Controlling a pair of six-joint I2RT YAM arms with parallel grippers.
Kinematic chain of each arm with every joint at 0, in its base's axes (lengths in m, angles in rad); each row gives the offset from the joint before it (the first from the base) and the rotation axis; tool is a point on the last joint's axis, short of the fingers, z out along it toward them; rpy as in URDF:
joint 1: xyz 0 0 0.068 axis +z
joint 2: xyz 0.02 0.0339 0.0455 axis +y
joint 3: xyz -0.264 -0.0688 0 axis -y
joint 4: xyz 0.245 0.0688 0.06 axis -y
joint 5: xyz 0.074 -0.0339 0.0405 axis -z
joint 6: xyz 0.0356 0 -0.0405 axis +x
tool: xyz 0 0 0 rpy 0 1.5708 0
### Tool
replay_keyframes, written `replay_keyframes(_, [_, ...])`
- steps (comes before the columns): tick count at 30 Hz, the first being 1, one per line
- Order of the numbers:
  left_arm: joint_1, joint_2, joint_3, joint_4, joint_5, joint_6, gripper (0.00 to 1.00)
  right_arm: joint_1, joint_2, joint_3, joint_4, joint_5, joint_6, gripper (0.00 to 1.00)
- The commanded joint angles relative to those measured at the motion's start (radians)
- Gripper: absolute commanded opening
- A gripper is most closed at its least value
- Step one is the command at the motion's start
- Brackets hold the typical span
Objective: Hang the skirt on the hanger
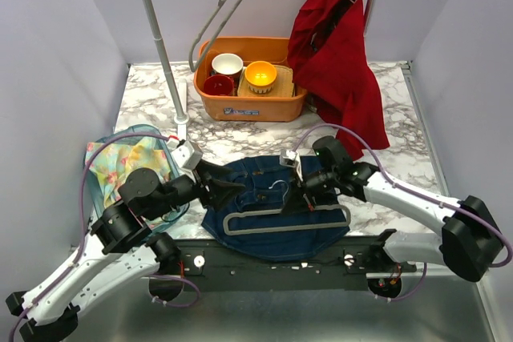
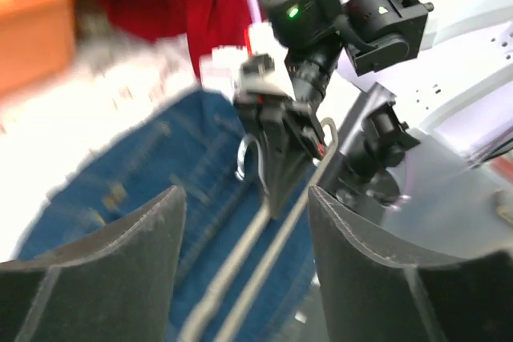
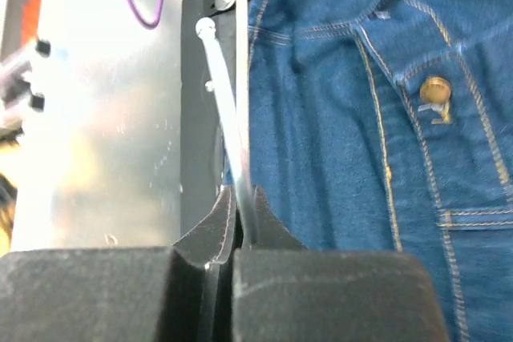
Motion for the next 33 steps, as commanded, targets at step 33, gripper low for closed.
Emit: replay_keyframes(33, [-0.141,0.331,-0.417,0.144,-0.466,-0.549,0.62,-0.091,0.350,-0.046,0.464,0.022,0.398,0.01])
